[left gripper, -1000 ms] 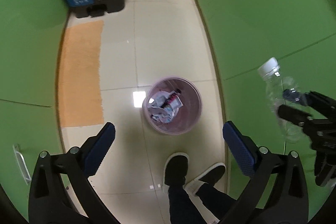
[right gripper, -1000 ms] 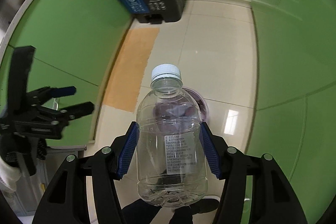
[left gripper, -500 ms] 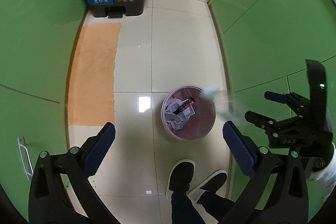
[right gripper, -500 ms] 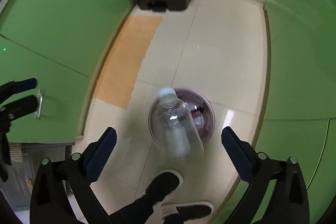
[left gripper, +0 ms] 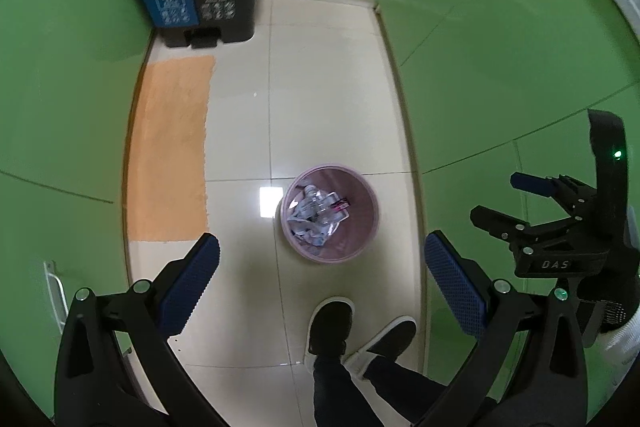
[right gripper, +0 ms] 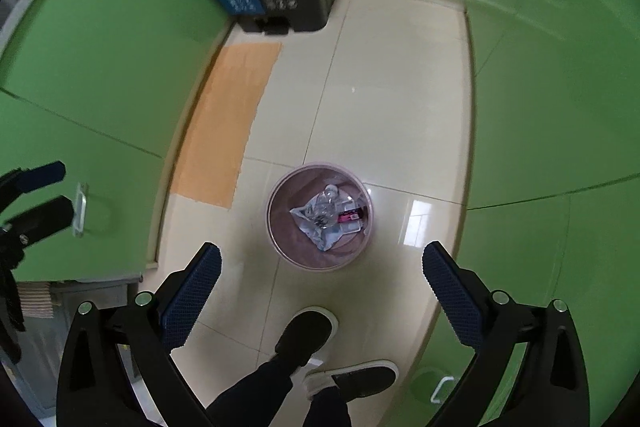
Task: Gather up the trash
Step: 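Raise both tools back up over the counter, then grasp the walnut shell with the right tool while the left tool grasps the paper ball, then carry paper ball and walnut shell down over the pink bin and open both tools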
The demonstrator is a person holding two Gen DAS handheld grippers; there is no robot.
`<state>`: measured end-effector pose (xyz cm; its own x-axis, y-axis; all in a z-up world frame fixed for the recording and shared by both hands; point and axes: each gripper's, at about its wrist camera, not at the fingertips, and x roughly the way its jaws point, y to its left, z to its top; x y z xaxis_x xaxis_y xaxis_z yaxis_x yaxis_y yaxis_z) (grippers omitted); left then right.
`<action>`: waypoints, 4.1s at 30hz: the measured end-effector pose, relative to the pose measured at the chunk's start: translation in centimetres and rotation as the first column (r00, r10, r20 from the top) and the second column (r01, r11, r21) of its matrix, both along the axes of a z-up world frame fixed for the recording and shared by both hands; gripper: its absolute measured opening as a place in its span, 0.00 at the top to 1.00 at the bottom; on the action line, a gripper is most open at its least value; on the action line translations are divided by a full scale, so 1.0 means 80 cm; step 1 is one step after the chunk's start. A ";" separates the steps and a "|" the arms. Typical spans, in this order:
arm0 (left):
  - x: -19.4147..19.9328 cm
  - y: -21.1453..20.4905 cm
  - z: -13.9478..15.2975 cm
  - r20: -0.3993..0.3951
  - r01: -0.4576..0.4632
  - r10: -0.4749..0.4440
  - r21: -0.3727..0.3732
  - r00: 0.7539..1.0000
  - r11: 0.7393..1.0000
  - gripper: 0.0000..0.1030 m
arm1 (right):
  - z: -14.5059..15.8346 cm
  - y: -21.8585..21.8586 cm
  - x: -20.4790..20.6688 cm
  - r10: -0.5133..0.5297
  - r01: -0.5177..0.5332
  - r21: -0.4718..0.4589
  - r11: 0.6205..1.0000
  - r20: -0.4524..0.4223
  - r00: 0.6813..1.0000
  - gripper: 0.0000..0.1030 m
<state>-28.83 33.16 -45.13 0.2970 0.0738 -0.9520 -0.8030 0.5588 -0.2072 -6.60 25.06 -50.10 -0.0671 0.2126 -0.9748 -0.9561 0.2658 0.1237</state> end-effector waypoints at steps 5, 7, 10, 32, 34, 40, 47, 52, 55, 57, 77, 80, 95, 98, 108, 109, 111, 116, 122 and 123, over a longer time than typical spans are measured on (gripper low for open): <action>0.022 -0.020 0.084 0.021 0.031 -0.032 0.028 0.999 0.999 0.03 | 0.105 -0.019 0.012 -0.046 0.045 0.048 0.998 0.020 0.999 0.06; 0.031 -0.028 0.122 0.035 0.049 -0.051 0.040 0.998 0.998 0.03 | 0.152 -0.031 0.014 -0.069 0.067 0.075 0.995 0.019 0.997 0.06; 0.044 -0.041 0.185 0.066 0.074 -0.078 0.066 0.995 0.995 0.03 | 0.231 -0.054 0.017 -0.099 0.094 0.136 0.986 0.036 0.994 0.06; 0.249 -0.219 0.451 0.200 0.555 -0.616 0.291 0.762 0.780 0.03 | 0.522 -0.369 0.117 -0.663 0.538 0.477 0.695 0.135 0.737 0.06; 0.273 -0.240 0.454 0.201 0.594 -0.658 0.297 0.726 0.747 0.03 | 0.526 -0.400 0.131 -0.705 0.574 0.481 0.663 0.142 0.694 0.06; 0.349 -0.301 0.452 0.203 0.675 -0.737 0.303 0.644 0.673 0.03 | 0.518 -0.470 0.171 -0.765 0.633 0.470 0.616 0.162 0.624 0.06; 0.432 -0.349 0.431 0.174 0.708 -0.765 0.297 0.620 0.641 0.03 | 0.494 -0.505 0.222 -0.782 0.665 0.435 0.607 0.174 0.599 0.06; 0.474 -0.360 0.416 0.152 0.703 -0.754 0.282 0.639 0.652 0.03 | 0.472 -0.505 0.263 -0.771 0.674 0.398 0.623 0.167 0.614 0.06; 0.492 -0.359 0.408 0.139 0.694 -0.742 0.275 0.656 0.665 0.03 | 0.454 -0.499 0.288 -0.753 0.668 0.370 0.646 0.169 0.636 0.06; 0.503 -0.355 0.401 0.133 0.685 -0.730 0.265 0.671 0.678 0.03 | 0.444 -0.495 0.299 -0.742 0.663 0.352 0.660 0.169 0.649 0.06; 0.542 -0.322 0.360 0.087 0.647 -0.672 0.206 0.735 0.734 0.03 | 0.367 -0.442 0.361 -0.645 0.607 0.227 0.762 0.178 0.743 0.54; 0.548 -0.322 0.360 0.090 0.650 -0.676 0.205 0.732 0.731 0.03 | 0.366 -0.441 0.360 -0.641 0.603 0.223 0.766 0.183 0.746 0.68; 0.619 -0.351 0.346 0.096 0.702 -0.727 0.205 0.679 0.682 0.03 | 0.404 -0.475 0.365 -0.682 0.641 0.254 0.725 0.132 0.719 0.68; 0.635 -0.356 0.339 0.085 0.712 -0.738 0.209 0.670 0.670 0.03 | 0.410 -0.484 0.367 -0.689 0.646 0.260 0.718 0.131 0.713 0.68; 0.679 -0.369 0.315 0.035 0.729 -0.761 0.261 0.648 0.633 0.03 | 0.408 -0.516 0.371 -0.722 0.682 0.255 0.685 0.110 0.683 0.68; 0.681 -0.370 0.314 0.038 0.731 -0.764 0.264 0.644 0.630 0.05 | 0.408 -0.518 0.371 -0.723 0.684 0.255 0.683 0.109 0.682 0.68; 0.684 -0.373 0.311 0.024 0.738 -0.769 0.265 0.638 0.621 0.28 | 0.408 -0.522 0.371 -0.726 0.687 0.255 0.680 0.109 0.679 0.68; 0.682 -0.378 0.313 0.033 0.744 -0.779 0.273 0.626 0.610 0.60 | 0.411 -0.526 0.368 -0.731 0.690 0.260 0.676 0.111 0.674 0.68; 0.657 -0.370 0.327 0.066 0.734 -0.772 0.268 0.632 0.624 0.61 | 0.423 -0.515 0.357 -0.715 0.670 0.273 0.690 0.111 0.691 0.68; 0.648 -0.366 0.333 0.071 0.730 -0.769 0.272 0.635 0.627 0.61 | 0.426 -0.510 0.353 -0.709 0.663 0.278 0.695 0.111 0.697 0.68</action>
<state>22.98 3.84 -18.46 0.4840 -0.0674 -0.8725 -0.0493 0.9933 -0.1041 21.66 -15.73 -16.04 0.3613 0.3123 -0.8786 -0.5237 0.8475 0.0859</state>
